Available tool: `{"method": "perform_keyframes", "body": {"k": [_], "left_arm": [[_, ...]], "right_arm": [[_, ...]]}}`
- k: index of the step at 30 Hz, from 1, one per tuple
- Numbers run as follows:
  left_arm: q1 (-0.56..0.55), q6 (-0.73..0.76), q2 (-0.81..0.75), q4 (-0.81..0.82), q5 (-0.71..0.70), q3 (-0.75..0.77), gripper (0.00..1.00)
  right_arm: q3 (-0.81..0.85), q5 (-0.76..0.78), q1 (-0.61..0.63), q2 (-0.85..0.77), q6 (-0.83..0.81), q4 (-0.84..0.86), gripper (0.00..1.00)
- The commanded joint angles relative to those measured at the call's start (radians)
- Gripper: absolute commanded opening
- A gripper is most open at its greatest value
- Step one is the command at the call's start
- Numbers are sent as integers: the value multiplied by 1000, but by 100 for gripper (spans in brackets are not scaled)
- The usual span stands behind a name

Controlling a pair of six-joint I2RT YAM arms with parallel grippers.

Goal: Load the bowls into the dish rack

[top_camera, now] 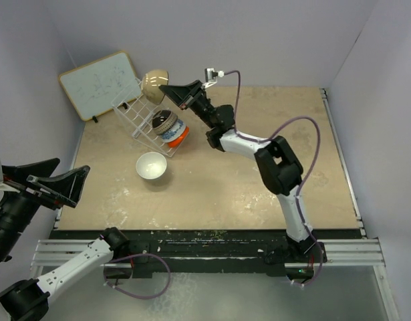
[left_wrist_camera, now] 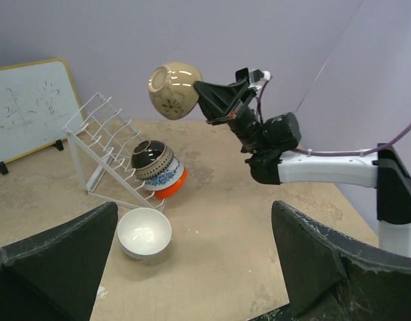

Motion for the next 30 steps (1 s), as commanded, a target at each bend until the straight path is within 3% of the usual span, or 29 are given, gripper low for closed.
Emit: {"method": "perform_keyframes", "body": {"k": [1, 14, 30], "left_arm": [[-7, 26, 27, 5, 3, 30, 99], [-10, 41, 36, 5, -11, 3, 99], [-18, 31, 13, 3, -26, -17, 99]], "right_arm": [[173, 116, 24, 94, 110, 343, 0], [365, 244, 51, 351, 128, 325, 0], [231, 360, 98, 372, 211, 322, 0]]}}
